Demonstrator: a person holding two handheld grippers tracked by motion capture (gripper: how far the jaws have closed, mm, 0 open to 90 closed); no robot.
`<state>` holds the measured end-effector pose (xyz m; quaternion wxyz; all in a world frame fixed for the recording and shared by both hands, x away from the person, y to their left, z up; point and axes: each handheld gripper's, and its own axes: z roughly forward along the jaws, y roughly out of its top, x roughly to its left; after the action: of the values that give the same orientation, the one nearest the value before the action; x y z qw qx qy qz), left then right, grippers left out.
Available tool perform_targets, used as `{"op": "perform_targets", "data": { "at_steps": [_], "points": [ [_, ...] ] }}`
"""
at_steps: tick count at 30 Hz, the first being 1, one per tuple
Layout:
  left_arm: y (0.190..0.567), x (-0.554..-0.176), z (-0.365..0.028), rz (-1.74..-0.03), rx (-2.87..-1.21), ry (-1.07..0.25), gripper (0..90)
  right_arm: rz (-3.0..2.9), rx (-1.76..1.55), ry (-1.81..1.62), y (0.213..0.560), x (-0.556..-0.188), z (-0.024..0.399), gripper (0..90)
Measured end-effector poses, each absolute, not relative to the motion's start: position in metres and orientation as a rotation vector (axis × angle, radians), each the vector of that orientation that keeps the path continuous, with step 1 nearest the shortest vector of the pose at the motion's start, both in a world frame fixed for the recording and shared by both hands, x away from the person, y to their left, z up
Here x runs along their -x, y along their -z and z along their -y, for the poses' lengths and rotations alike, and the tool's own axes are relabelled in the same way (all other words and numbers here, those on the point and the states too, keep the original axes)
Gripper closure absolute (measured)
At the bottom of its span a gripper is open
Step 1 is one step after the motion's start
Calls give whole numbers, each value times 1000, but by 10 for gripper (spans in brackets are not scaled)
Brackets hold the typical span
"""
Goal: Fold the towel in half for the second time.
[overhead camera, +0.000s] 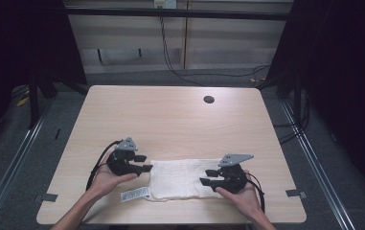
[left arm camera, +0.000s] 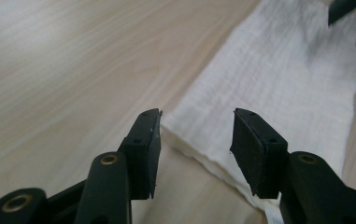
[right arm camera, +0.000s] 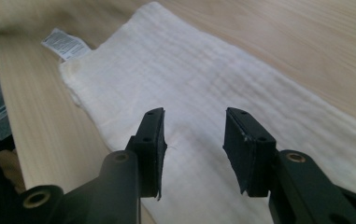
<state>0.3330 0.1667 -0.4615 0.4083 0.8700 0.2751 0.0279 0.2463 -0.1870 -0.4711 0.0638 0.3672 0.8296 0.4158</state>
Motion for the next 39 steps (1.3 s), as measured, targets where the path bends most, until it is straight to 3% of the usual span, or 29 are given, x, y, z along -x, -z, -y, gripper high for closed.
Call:
{"op": "perform_targets", "data": {
  "at_steps": [5,7,15,19,29,39],
  "points": [
    [457,-354,-167,-737,-2172,-110,524,-2576,-1048,-1201,467,-251,159,586],
    [456,-358,-168,-742,-2142,-101,570,-2599,-1030,-1212,465,-254,148,588],
    [466,-357,-167,-720,-2156,-70,552,-2681,-895,-1283,466,-253,103,679],
    [471,-358,-168,-731,-2169,-54,529,-2727,-832,-1283,467,-253,82,775],
    [482,-356,-170,-775,-2198,-56,508,-2814,-703,-1284,485,-252,44,799],
    [481,-357,-169,-780,-2187,-56,469,-2841,-637,-1268,495,-251,37,718]
  ]
}}
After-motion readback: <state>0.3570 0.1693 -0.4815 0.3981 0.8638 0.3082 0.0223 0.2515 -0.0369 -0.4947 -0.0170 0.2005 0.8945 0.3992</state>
